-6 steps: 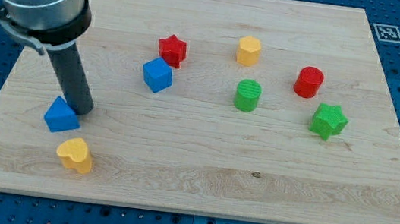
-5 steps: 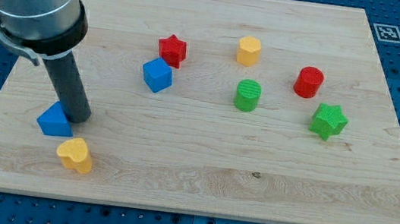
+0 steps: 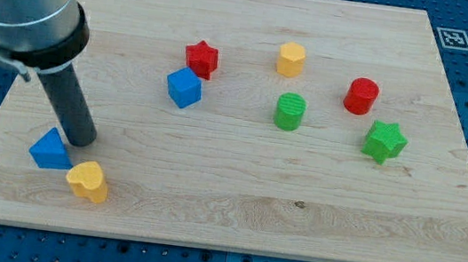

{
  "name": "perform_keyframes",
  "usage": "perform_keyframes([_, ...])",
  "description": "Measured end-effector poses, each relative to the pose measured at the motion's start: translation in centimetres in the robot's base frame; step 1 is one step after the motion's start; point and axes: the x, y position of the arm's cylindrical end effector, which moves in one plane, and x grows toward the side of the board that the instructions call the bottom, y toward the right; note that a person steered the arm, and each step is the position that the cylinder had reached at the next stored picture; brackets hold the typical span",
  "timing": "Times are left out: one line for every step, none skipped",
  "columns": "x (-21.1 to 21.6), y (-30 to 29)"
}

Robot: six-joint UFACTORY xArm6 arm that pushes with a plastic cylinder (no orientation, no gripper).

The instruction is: Push blue triangle closer yellow heart

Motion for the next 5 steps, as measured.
perform_keyframes([-0.4, 0.0])
perform_keyframes([-0.6, -1.5])
perform_keyframes([-0.7, -3.1])
perform_keyframes([0.2, -3.5])
perform_keyframes([2.7, -2.8])
